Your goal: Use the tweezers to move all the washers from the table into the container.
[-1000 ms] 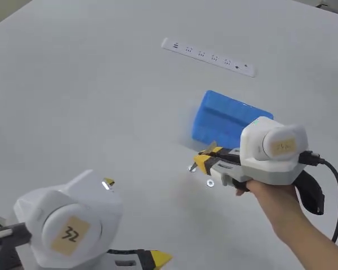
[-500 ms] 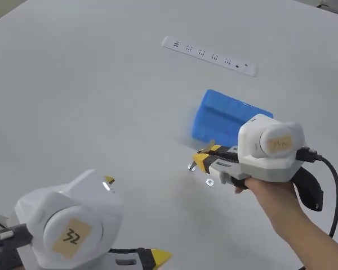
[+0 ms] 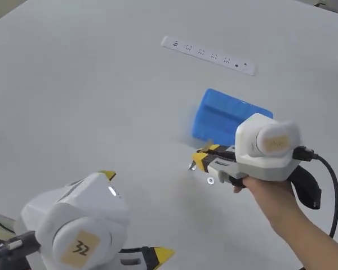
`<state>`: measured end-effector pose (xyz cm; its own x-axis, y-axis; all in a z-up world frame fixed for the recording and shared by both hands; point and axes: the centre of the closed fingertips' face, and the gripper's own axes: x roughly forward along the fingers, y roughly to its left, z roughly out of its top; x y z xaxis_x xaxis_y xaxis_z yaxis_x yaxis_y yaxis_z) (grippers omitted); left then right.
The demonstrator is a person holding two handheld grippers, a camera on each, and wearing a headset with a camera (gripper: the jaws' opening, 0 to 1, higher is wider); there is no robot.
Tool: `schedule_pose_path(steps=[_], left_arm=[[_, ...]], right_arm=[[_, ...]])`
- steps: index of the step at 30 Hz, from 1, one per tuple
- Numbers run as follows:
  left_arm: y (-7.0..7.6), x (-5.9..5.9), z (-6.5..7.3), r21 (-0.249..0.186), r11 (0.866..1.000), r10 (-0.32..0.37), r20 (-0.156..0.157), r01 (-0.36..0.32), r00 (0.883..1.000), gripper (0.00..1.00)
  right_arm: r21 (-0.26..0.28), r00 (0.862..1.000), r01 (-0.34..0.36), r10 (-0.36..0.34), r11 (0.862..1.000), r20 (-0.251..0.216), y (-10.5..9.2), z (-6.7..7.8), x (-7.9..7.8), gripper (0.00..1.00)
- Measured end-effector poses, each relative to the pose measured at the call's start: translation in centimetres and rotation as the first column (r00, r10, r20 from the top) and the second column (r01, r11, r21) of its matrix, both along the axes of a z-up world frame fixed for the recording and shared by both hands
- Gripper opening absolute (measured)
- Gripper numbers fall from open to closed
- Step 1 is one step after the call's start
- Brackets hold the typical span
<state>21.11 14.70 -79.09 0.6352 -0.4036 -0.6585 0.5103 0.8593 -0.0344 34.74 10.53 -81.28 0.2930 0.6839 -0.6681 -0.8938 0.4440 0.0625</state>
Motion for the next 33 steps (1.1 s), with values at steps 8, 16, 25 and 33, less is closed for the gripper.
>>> schedule_pose_path(steps=[8,16,25,33], left_arm=[[0.02,0.06,0.0,-0.009,1.0,0.001,0.003,-0.001,1.0,0.95],[0.14,0.13,-0.18,0.025,1.0,-0.007,0.019,0.007,1.0,0.94],[0.38,0.2,-0.37,0.046,0.999,-0.002,0.019,0.002,1.0,0.93],[0.53,0.26,-0.35,0.052,0.999,0.003,0.023,-0.004,1.0,0.92]], right_arm=[[0.038,0.998,0.06,-0.06,0.997,0.003,-0.17,0.0,0.42,0.02],[0.042,0.994,0.106,-0.106,0.994,-0.002,-0.38,-0.03,0.48,0.01],[0.041,0.991,0.132,-0.131,0.99,-0.019,-0.52,0.09,0.54,0.01],[0.002,0.995,0.099,-0.099,0.995,0.005,-0.7,0.32,0.32,0.01]])
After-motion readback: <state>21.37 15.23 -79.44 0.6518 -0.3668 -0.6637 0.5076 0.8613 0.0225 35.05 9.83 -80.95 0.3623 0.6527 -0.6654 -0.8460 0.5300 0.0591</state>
